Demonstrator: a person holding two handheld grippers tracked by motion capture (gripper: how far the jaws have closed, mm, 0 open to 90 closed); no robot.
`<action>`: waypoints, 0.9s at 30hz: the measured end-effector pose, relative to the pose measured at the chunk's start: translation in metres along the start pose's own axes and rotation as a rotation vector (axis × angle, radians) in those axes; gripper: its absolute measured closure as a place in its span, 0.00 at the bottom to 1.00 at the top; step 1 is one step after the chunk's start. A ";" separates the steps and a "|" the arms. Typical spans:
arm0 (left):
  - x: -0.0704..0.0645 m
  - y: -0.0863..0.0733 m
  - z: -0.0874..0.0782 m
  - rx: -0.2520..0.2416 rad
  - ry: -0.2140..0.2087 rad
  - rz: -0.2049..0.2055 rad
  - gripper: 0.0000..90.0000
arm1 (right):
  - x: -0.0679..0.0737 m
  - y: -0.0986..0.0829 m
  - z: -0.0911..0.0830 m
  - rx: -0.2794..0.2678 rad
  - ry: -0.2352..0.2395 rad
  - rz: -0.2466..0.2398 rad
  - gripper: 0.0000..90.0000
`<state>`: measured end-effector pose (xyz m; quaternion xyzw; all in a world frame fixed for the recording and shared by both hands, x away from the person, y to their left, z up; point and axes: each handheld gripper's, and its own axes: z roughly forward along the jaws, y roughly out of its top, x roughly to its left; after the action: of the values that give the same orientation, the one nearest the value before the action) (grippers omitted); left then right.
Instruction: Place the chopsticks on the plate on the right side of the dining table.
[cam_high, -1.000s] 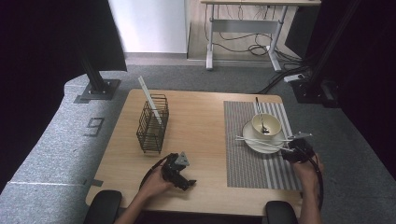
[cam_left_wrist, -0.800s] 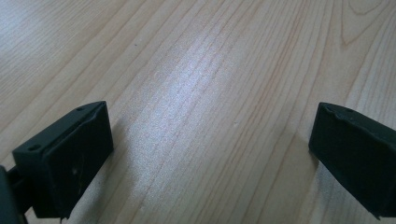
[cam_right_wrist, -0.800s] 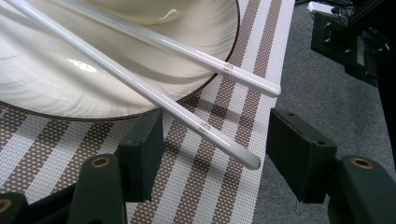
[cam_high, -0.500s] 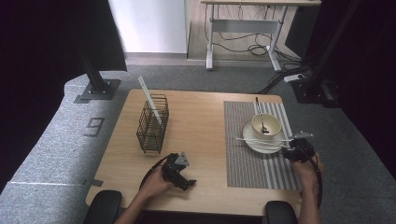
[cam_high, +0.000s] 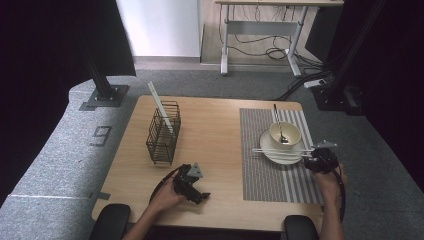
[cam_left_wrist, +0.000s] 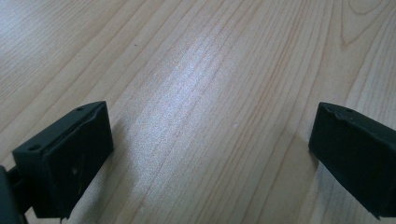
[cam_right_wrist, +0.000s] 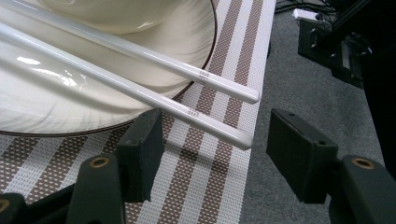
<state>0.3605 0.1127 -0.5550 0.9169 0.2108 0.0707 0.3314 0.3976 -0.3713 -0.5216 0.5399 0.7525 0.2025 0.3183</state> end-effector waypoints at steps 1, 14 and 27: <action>0.000 0.000 0.000 0.000 0.000 0.000 0.00 | 0.000 0.000 0.000 -0.001 0.003 0.000 0.40; 0.000 0.000 0.000 0.000 0.000 0.000 0.00 | 0.005 0.000 -0.016 -0.038 0.105 0.030 0.28; 0.000 0.000 0.000 0.001 -0.001 0.001 0.00 | 0.054 0.005 -0.023 -0.099 0.303 0.011 0.00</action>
<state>0.3602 0.1127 -0.5549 0.9172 0.2103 0.0704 0.3311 0.3737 -0.3178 -0.5161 0.4908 0.7781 0.3199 0.2264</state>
